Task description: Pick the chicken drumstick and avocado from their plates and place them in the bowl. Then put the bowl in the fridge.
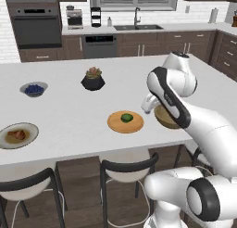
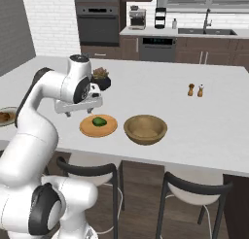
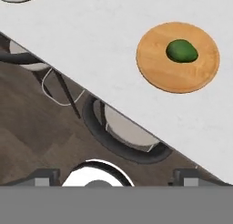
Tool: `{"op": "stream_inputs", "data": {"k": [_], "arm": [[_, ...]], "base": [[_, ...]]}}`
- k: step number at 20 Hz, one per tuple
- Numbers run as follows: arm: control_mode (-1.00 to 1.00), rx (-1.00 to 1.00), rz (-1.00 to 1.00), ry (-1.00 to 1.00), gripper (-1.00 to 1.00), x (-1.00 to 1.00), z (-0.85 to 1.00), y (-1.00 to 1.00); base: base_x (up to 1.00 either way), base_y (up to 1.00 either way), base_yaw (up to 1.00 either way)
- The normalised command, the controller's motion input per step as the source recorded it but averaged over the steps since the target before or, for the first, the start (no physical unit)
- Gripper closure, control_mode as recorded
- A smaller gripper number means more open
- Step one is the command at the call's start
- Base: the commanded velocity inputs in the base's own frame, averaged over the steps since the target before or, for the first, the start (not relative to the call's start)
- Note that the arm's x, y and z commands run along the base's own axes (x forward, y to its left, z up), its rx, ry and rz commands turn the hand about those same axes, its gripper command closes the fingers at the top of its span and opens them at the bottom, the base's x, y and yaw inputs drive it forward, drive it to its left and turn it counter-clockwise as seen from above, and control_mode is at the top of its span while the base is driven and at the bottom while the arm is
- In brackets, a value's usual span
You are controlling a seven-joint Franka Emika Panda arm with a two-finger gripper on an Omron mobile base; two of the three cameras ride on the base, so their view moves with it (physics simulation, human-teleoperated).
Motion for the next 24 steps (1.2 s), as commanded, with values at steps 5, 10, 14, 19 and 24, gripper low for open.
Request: {"op": "stream_inputs", "data": {"k": [5,10,14,19,24], "arm": [[-1.0,0.0,0.31,0.2,-1.0,0.82,-0.47,0.32],[-1.0,-0.07,0.32,0.25,-1.0,0.66,-0.72,0.43],[-1.0,-0.08,0.33,0.21,-1.0,0.98,-0.73,0.05],[-1.0,-0.04,0.31,0.06,-1.0,0.99,-0.45,0.0],[-1.0,0.0,0.14,-0.07,-1.0,0.86,-0.08,-0.04]], "base": [[0.0,0.0,0.0],[0.0,0.0,0.0],[0.0,0.0,0.0],[0.0,0.0,0.0],[0.0,0.0,0.0]]}}
